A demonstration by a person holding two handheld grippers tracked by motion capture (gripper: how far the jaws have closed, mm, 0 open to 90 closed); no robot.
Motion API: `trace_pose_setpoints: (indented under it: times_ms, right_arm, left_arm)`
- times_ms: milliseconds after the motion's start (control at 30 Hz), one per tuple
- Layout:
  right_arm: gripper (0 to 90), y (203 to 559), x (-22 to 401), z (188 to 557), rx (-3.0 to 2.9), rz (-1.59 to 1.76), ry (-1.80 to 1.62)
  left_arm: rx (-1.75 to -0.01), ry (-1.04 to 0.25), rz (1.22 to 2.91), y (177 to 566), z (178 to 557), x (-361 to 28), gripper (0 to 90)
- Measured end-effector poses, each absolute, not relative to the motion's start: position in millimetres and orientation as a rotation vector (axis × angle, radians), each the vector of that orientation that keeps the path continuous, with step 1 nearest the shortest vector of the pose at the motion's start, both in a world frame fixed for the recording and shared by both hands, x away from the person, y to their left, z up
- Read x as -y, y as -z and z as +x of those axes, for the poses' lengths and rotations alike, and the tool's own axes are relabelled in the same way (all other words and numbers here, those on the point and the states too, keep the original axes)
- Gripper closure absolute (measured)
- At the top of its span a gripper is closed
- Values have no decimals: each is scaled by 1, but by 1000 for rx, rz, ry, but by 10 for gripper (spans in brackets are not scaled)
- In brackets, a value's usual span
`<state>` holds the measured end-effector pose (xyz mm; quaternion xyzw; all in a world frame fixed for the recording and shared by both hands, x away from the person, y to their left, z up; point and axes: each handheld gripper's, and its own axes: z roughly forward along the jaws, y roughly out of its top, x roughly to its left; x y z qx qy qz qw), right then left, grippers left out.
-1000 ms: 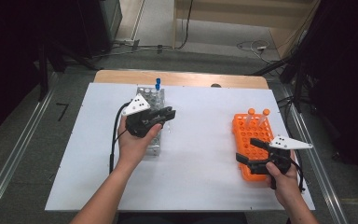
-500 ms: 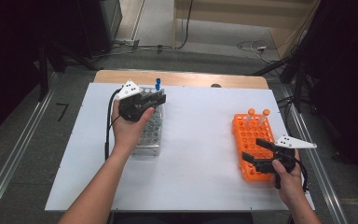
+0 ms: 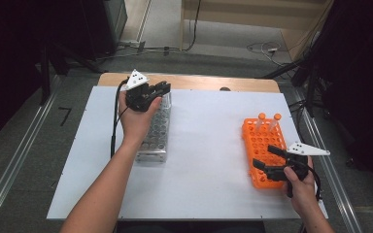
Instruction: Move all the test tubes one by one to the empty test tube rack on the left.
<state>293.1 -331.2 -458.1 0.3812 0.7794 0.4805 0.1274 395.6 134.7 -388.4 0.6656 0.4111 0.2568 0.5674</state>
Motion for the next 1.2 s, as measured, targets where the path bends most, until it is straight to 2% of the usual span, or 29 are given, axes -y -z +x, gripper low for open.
trace_pose_setpoints:
  times_ms: [567,1000,1200]
  right_arm:
    - [81,460,331,294,-2274,1108,-1392]
    - [81,461,330,294,-2276,1112,-1388]
    - [81,461,330,294,-2275,1112,-1383]
  left_arm:
    - [-1060,-619,1579,413,405,-135,765]
    - [-1086,-662,1734,425,399,-125,761]
    - [-1117,-613,1753,429,403,-125,757]
